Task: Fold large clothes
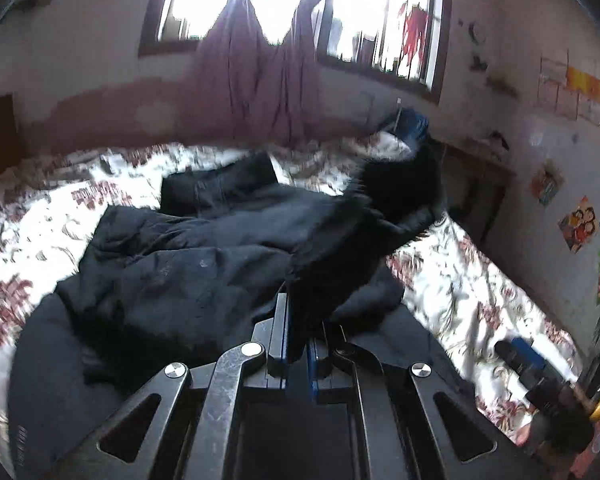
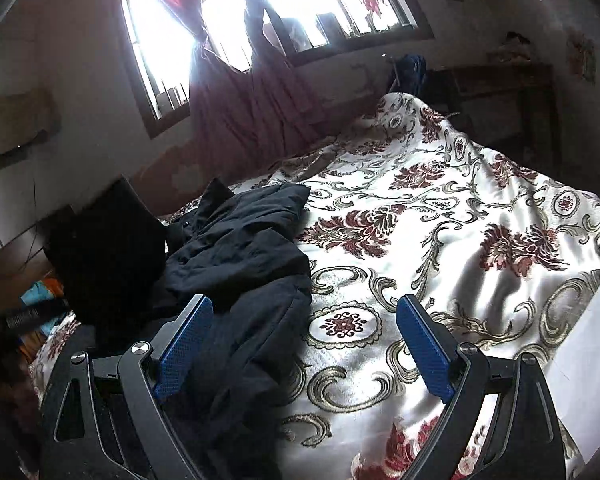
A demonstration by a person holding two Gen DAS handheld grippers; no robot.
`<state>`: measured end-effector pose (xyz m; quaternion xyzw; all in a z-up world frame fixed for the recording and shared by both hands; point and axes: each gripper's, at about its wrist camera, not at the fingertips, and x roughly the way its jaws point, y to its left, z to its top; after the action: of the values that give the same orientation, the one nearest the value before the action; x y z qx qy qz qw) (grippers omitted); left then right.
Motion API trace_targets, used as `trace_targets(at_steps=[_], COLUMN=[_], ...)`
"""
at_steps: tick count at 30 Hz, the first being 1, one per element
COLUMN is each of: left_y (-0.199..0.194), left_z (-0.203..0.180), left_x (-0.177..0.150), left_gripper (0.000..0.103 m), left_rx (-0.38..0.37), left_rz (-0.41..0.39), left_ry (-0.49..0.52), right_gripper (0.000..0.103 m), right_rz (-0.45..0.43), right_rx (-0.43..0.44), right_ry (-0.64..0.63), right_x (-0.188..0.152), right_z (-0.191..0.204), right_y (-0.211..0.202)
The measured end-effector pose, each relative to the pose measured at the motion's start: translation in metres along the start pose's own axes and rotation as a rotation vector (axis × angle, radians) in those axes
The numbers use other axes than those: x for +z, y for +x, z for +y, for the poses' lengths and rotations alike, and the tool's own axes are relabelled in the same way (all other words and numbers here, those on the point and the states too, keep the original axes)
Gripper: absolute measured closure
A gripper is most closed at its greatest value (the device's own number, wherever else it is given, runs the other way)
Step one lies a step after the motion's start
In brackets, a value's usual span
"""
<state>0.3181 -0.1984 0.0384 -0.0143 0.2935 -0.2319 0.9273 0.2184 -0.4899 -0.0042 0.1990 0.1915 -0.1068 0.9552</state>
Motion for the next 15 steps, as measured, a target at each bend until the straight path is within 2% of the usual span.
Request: trace_targets(at_steps=[4, 8, 11, 14, 15], left_y=[0.024, 0.044, 0.05, 0.043, 0.04], left_z=[-0.003, -0.006, -0.006, -0.004, -0.003], left_x=[-0.017, -0.023, -0.031, -0.038, -0.041], left_gripper=[0.095, 0.09, 0.087, 0.072, 0.049], left_rx=[-0.022, -0.048, -0.067, -0.108, -0.124], left_rz=[0.09, 0.211, 0.277, 0.306, 0.316], left_ry=[0.007, 0.044, 0.067, 0.073, 0.064], right_gripper=[0.013, 0.013, 0.013, 0.013, 0.013], right_rz=[0.023, 0.042, 0.041, 0.048, 0.049], right_rx=[0.05, 0.102, 0.109, 0.107, 0.107], right_ry=[0.039, 0.068, 0.057, 0.047, 0.042], right_x=[-0.001, -0.003, -0.004, -0.006, -0.007], right_z=[0.0, 0.004, 0.008, 0.012, 0.013], right_y=[0.014, 0.023, 0.027, 0.03, 0.03])
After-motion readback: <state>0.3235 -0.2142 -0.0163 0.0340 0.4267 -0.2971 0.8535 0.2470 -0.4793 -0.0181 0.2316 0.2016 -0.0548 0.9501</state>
